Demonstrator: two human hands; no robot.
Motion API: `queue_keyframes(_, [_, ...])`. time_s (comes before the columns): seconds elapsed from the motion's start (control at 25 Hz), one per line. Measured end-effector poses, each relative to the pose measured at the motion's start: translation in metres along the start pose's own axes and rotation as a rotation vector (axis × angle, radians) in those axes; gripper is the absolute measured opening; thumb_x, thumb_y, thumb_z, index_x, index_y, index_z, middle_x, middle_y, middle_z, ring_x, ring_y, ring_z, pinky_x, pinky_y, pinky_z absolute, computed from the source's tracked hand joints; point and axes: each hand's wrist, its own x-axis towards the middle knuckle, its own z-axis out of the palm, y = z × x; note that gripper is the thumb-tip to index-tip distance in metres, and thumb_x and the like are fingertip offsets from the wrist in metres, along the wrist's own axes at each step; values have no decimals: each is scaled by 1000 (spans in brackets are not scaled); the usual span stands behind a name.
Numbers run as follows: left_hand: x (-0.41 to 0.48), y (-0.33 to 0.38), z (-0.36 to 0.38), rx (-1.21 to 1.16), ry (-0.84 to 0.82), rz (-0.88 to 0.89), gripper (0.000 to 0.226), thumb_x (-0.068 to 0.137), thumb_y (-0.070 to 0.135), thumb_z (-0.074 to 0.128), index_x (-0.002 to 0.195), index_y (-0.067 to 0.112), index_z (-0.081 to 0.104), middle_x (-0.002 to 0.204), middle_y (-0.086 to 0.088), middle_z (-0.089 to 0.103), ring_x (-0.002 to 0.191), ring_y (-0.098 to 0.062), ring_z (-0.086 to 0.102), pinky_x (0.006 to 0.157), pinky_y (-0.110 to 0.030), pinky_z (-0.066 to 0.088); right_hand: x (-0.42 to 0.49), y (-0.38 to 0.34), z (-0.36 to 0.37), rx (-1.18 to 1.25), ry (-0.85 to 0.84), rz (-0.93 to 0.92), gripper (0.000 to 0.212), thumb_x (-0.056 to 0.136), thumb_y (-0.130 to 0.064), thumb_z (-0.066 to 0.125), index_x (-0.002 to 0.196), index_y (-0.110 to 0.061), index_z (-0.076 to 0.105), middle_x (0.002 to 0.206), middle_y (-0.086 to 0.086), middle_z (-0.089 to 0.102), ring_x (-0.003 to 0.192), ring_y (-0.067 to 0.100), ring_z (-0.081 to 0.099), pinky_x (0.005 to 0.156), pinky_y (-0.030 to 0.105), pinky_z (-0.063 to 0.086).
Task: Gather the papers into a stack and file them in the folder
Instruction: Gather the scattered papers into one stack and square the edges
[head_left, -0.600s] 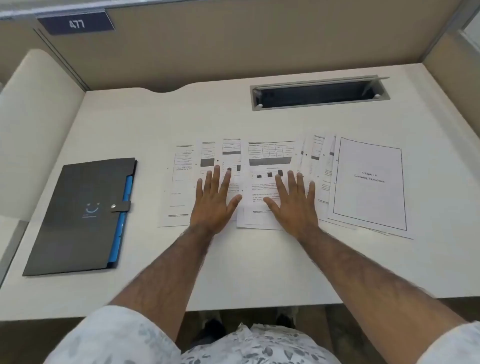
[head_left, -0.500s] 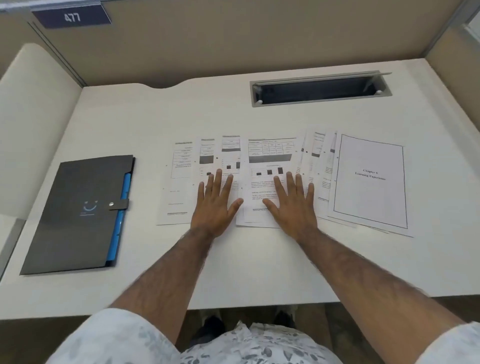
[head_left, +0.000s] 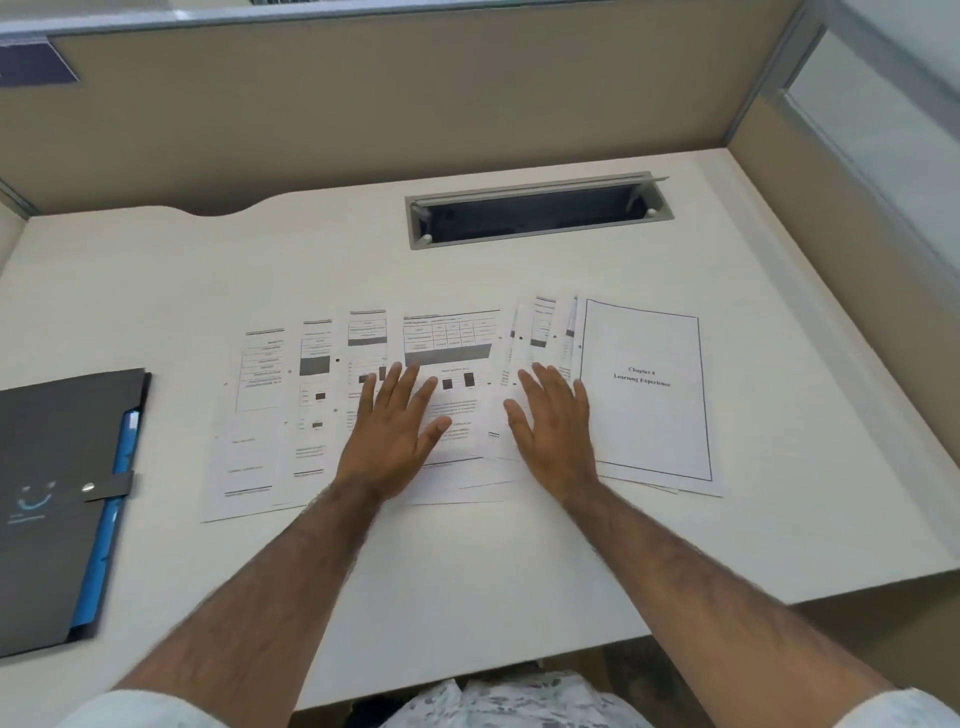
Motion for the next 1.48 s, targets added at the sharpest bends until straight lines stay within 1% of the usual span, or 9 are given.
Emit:
queue_keyframes(0.28, [89,101,16,-82,-49,142,70,101,60,17,151,18,43,162,-5,37,155,-25,22,127,-45,9,57,152,-67,-97,57,234,57,93,-44,41,128,-4,65,136,17,63,129,35,56,111,54,37])
queue_keyframes(0.68, [135,151,49,-43,-328,122,82,98,66,37,163,27,8,171,1,-8,158,-21,-10,127,-43,-6,96,231,-91,-170,-252,398,94,91,-67,51,159,-12,16,167,3,26,155,33,15,120,58,14])
queue_keyframes(0.88, [135,148,54,-40,-288,137,85,95,68,41,163,28,8,171,2,-8,158,-21,-11,127,-39,-6,109,224,-93,-141,-263,382,87,90,-56,60,158,-16,21,154,6,48,155,28,17,120,59,10])
queue_keyframes(1.04, [134,148,54,-44,-291,131,86,95,69,41,163,29,7,171,3,-9,157,-20,-12,127,-38,-7,110,205,-107,321,-148,538,65,90,-51,66,143,-18,51,115,-2,68,109,20,61,95,36,44])
queue_keyframes(1.16, [135,148,54,-41,-294,127,86,95,70,40,163,29,7,171,4,-9,157,-19,-12,127,-38,-7,103,193,-125,934,-150,824,49,98,-51,53,96,-6,74,81,2,66,75,21,59,71,31,45])
queue_keyframes(1.24, [135,148,54,-41,-293,127,86,95,70,40,163,30,6,171,4,-10,157,-19,-12,126,-37,-7,98,189,-130,979,-258,763,28,96,-24,62,75,-16,79,71,-2,73,62,17,63,64,28,50])
queue_keyframes(1.36, [135,148,55,-37,-294,130,86,95,70,40,163,30,6,171,4,-10,157,-20,-12,125,-37,-7,96,194,-128,447,-232,341,32,89,-6,58,103,-28,77,113,-4,75,96,1,70,83,35,53])
queue_keyframes(1.4, [135,148,55,-37,-295,130,86,95,70,40,163,29,6,171,4,-10,157,-20,-12,125,-37,-7,96,202,-122,193,-273,218,41,92,-13,51,129,-26,66,140,-2,62,125,13,61,97,44,50])
queue_keyframes(1.48, [135,149,54,-28,-296,131,86,95,70,40,163,29,5,171,4,-10,157,-20,-12,125,-37,-7,94,204,-120,-71,-467,317,64,97,-34,27,158,-15,29,166,8,26,155,36,16,119,55,25])
